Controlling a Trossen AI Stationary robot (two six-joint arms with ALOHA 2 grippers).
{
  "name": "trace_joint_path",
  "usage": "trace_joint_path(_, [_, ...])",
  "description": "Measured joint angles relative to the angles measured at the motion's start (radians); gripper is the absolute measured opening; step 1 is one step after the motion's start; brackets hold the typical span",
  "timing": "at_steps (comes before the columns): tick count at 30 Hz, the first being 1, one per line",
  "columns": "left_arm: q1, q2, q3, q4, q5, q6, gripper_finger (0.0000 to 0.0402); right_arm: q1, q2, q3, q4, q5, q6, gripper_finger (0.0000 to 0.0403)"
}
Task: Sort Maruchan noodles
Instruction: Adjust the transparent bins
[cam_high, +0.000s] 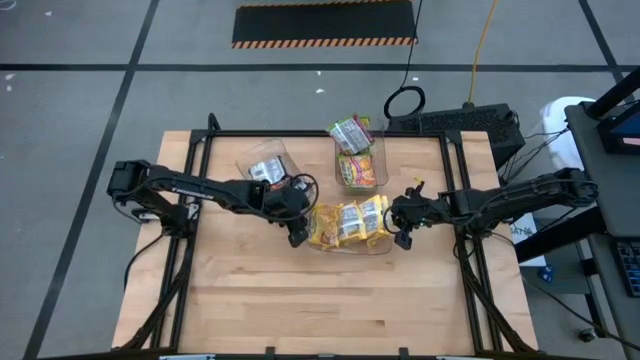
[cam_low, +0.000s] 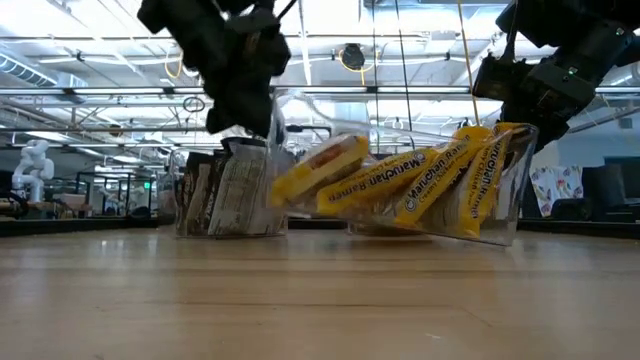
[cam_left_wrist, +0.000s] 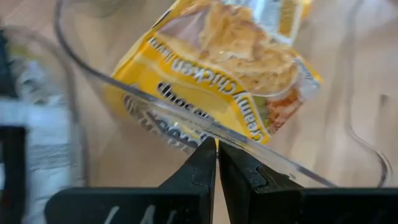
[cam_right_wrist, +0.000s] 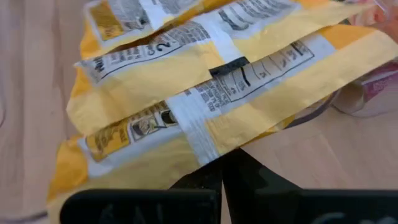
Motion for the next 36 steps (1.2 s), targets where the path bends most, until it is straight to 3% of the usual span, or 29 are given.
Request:
trace_joint_path(7, [-0.062,-0.001,0.036,0.003,0.001,-0.012,0.0026,-0.015,0.0,0.0,0.0,0.002,-0.001,0.0])
trace_joint_path(16, [-0.109,-0.001,-0.007,0.0,-0.014,-0.079,0.0026,-0.019,0.0,0.0,0.055,-0.011,-0.032,0.0])
trace_joint_path(36, [-0.048,-0.002,-0.097,-0.021,-0.072,-0.216,0.0026,-0.019,0.006,0.001,0.165,-0.034,-0.134,0.0])
